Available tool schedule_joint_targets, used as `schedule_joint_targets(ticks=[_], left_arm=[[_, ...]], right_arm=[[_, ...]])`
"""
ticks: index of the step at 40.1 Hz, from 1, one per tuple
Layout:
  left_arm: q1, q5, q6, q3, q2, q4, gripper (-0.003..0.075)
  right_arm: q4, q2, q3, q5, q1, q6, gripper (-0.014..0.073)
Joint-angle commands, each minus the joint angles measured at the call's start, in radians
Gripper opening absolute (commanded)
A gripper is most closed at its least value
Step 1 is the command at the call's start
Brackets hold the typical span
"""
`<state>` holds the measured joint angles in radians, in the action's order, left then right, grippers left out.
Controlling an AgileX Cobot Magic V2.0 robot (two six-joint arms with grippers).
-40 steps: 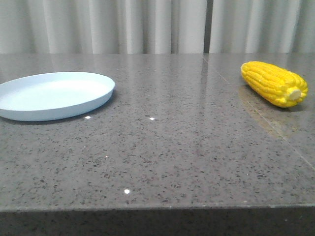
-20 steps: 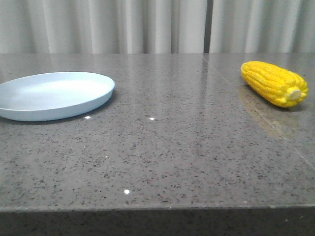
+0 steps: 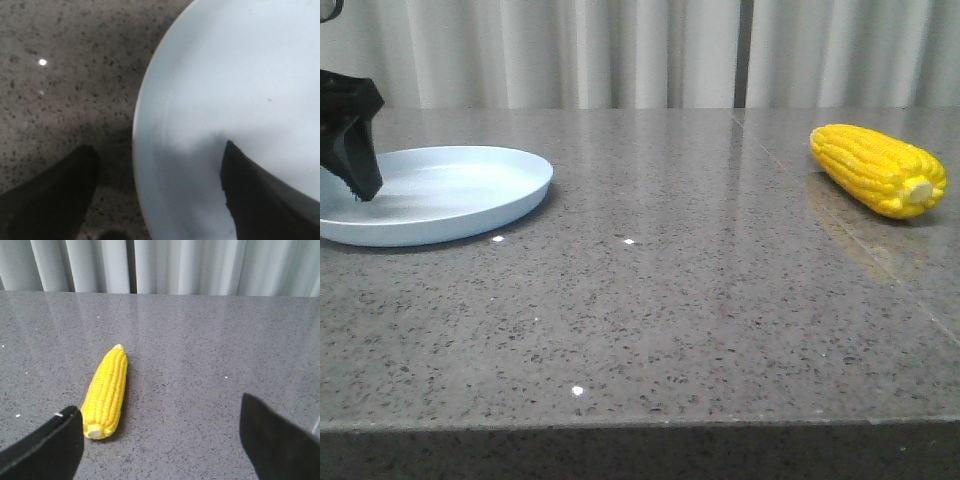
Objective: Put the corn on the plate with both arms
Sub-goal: 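Lower the left gripper onto the blue plate rim and push it toward the table center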
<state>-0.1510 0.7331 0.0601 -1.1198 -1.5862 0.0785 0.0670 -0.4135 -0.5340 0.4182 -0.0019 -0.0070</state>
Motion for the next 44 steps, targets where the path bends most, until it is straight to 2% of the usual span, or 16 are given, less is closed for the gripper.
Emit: schedule_joint_targets(ticks=[1,3,12,13,21,29,39,44], left_arm=[[-0.005,-0.038,0.002,-0.031,0.031,0.010,0.0420],[-0.005,-0.038,0.002,-0.031,0.033,0.010,0.0361],[-0.005,-0.033,0.002,-0.031,0.033,0.010,-0.0004],[-0.005,-0.033,0.002,-0.031,0.033,0.010,-0.0019],[-0.016,-0.037,0.002,-0.062,0.073,0.054,-0.0020],[-0.093,-0.038,0.002,-0.163,0.110,0.154,-0.0020],[-0.193,-0.061,0.002,-0.215,0.023,0.279,-0.0020],[-0.219,-0.063,0.002,-0.215,-0.037,0.293,-0.0020]], right_arm=[[0.006,-0.013,-0.037,-0.078,-0.005,-0.008,0.0652],[0.006,-0.013,-0.037,-0.078,-0.005,-0.008,0.0652],[0.006,-0.013,-0.037,-0.078,-0.005,-0.008,0.0652],[0.006,-0.013,-0.037,-0.078,-0.005,-0.008,0.0652],[0.006,-0.013,-0.037,-0.078,-0.005,-0.008,0.0652],[0.006,-0.013,-0.037,-0.078,-0.005,-0.008,0.0652],[0.006,-0.013,-0.037,-0.077,-0.005,-0.008,0.0652],[0.006,-0.013,-0.037,-0.077,-0.005,-0.008,0.0652]])
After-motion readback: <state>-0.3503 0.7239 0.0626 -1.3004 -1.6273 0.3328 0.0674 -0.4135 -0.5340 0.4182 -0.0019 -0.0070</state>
